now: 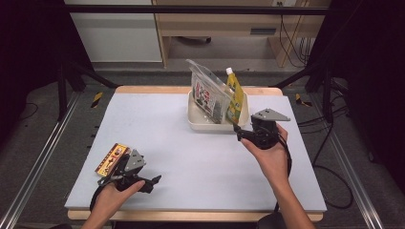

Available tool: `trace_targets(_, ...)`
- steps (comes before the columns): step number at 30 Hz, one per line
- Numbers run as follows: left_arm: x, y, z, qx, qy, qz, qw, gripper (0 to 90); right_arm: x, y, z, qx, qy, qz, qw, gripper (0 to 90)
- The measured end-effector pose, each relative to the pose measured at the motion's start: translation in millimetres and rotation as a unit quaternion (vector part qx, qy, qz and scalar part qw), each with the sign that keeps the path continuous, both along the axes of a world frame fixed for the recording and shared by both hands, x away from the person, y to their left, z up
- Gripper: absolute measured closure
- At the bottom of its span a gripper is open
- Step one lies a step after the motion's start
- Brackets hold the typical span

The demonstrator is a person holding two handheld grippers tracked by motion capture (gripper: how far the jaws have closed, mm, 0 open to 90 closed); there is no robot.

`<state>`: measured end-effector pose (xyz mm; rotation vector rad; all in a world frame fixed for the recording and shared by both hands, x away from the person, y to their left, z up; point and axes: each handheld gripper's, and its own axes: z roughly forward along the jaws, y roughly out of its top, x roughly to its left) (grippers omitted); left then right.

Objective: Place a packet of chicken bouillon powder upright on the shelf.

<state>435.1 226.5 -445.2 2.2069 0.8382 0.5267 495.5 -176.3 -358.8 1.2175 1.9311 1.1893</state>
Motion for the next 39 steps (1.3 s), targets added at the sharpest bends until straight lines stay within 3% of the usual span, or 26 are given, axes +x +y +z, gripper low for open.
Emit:
trace_targets(8,1.1,5.1,2.7,0.0,-0.004,0.01,0.9999,4.7,-3.8,4.0,-23.0,-0.003,0.023,0.003,0.9997,25.4)
trace_targets(16,2.5,10.2,5.9,0.017,-0.004,0.024,0.9996,5.2,-5.7,8.8,-49.1,-0.018,0.058,0.01,0.9981,19.5)
trace_targets(22,5.2,20.5,13.0,0.035,0.0,0.05,0.9982,6.2,-8.7,14.3,-63.7,-0.05,0.084,0.021,0.995,18.9)
trace_targets(27,8.5,37.7,24.3,0.043,0.008,0.08,0.9958,7.0,-13.0,17.2,-73.4,-0.057,0.101,0.034,0.9927,19.0)
trace_targets(31,12.8,56.1,30.9,0.044,0.031,0.115,0.9919,7.2,-16.7,19.0,-77.1,-0.064,0.107,0.04,0.9914,18.9)
trace_targets(34,20.7,68.5,31.6,0.047,0.067,0.134,0.9876,7.9,-17.9,19.0,-75.5,-0.06,0.104,0.041,0.9919,18.9)
trace_targets(39,35.4,82.6,29.0,0.076,0.129,0.155,0.9765,8.0,-19.8,17.2,-73.9,-0.07,0.095,0.042,0.9921,19.0)
